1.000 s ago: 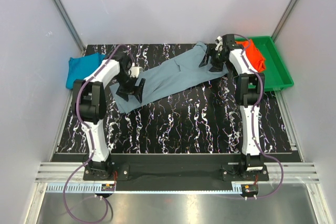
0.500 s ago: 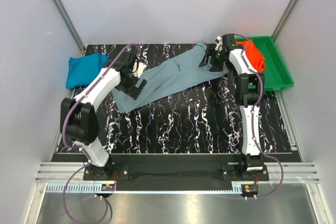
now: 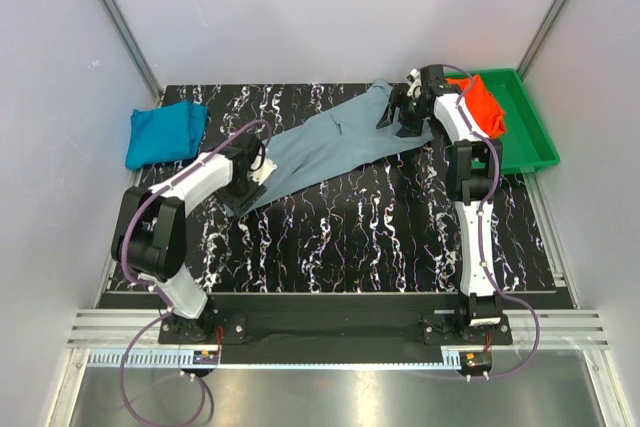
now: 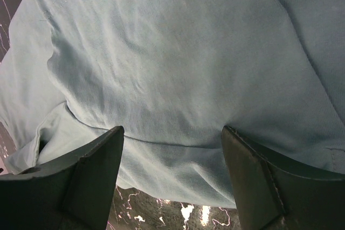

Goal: Fold and stack the t-shirts
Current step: Fold the tshirt

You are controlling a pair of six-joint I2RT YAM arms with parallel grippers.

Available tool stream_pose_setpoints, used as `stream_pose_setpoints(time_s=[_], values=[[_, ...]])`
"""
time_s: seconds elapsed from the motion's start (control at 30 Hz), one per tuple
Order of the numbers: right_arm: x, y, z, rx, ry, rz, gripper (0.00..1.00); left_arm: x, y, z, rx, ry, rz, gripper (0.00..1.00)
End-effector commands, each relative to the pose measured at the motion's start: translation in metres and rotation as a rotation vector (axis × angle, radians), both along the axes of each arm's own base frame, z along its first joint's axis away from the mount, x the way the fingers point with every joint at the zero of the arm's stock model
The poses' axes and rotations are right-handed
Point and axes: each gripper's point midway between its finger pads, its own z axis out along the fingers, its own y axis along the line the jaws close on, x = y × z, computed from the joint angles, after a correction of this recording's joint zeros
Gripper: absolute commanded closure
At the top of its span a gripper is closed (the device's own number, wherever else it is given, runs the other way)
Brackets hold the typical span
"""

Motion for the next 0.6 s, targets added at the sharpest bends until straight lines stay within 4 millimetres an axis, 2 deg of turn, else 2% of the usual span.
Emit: stream_pose_setpoints(time_s=[0.0, 0.23, 0.4, 0.57], values=[[-0.004, 0.010, 0.006, -0.021, -0.010, 0.025, 0.19, 0.014, -0.001, 0.006, 0.011, -0.054, -0.027, 0.43], [-0.005, 0.009, 0.004, -0.023, -0.005, 0.022, 0.19, 0.000, -0.013, -0.002, -0.015, 0.004, -0.039, 0.40], [-0.004, 0.009, 0.001, -0.027, -0.002, 0.023, 0.19, -0.009, -0.035, -0.007, -0.030, 0.035, -0.092, 0.38], [-0.004, 0.009, 0.003, -0.027, -0.007, 0.026, 0.19, -0.009, -0.042, -0.015, -0.033, 0.062, -0.095, 0.38]])
